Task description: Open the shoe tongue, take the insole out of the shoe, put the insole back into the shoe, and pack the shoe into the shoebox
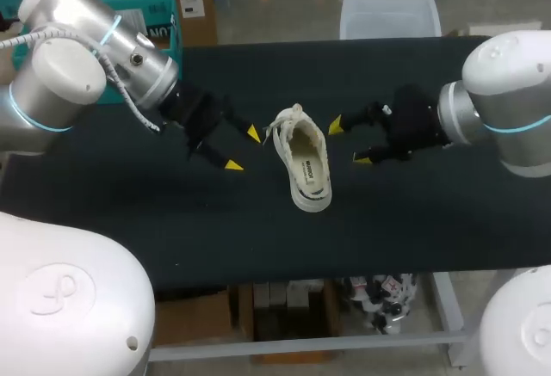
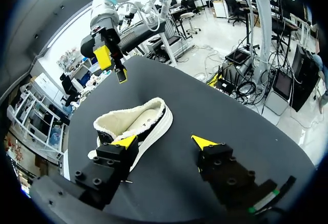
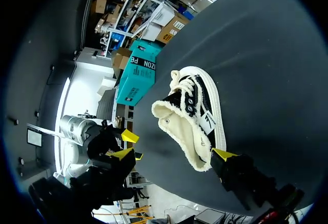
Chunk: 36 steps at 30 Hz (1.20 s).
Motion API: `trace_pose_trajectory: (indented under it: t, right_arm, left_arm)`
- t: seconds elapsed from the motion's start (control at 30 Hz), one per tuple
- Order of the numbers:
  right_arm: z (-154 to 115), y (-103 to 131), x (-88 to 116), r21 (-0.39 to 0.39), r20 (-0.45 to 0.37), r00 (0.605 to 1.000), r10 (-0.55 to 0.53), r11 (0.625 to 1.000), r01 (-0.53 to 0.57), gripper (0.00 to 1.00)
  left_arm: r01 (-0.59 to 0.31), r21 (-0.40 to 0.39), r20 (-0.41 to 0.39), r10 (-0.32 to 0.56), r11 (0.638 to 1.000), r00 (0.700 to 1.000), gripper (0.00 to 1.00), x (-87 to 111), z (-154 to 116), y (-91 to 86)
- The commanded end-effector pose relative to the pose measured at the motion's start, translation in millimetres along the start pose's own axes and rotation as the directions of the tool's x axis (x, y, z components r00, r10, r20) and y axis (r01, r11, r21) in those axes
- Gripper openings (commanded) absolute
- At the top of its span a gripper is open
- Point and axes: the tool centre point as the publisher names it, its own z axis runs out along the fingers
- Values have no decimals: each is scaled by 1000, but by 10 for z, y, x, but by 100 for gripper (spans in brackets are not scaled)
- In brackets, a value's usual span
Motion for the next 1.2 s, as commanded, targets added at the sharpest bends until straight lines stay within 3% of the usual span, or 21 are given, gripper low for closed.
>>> trace_pose_trajectory:
  t: [0.03,0.13,0.27,0.33,0.37,0.4,0.43,0.5,0.57,0.67,0.7,0.93,1.2]
  right_arm:
    - [-125,27,-64,17,-64,998,-4,1000,5,100]
    - [-158,43,-87,15,-42,999,-10,1000,11,100]
    - [-201,55,-103,8,-8,999,-37,999,37,100]
    - [-216,63,-117,13,0,999,-40,999,40,100]
    - [-220,66,-130,7,14,999,-47,999,47,100]
    - [-225,67,-142,2,22,998,-54,999,54,100]
    - [-230,67,-147,0,26,998,-58,998,58,100]
    - [-250,59,-164,-2,33,997,-68,998,68,100]
    - [-269,51,-178,-5,42,996,-74,997,74,100]
    - [-303,39,-191,-5,61,994,-86,996,87,100]
    - [-313,36,-192,-6,66,994,-91,996,91,100]
    - [-371,-11,-184,68,137,969,-206,978,198,100]
    - [-405,-17,-184,39,170,957,-237,972,233,100]
  left_arm:
    - [71,-12,-22,-71,997,997,70,-62,9,-22]
    - [146,8,-25,-146,989,989,87,-89,-9,-42]
    - [237,3,-26,-237,971,971,96,-115,-9,-56]
    - [281,13,-24,-281,960,960,93,-125,-10,-79]
    - [326,2,-13,-326,945,945,91,-138,-13,-77]
    - [418,-2,8,-418,908,908,90,-163,-19,-51]
    - [452,-13,25,-451,892,892,100,-176,-25,-35]
    - [517,18,45,-517,856,855,100,-205,-55,-6]
    - [544,9,77,-543,839,836,100,-206,-103,14]
    - [539,-136,44,-538,832,842,100,-216,-247,85]
    - [519,-198,-9,-531,831,847,100,-224,-366,126]
    - [519,-198,-9,-531,831,847,100,-224,-366,126]
    - [519,-198,-9,-531,831,847,100,-224,-366,126]
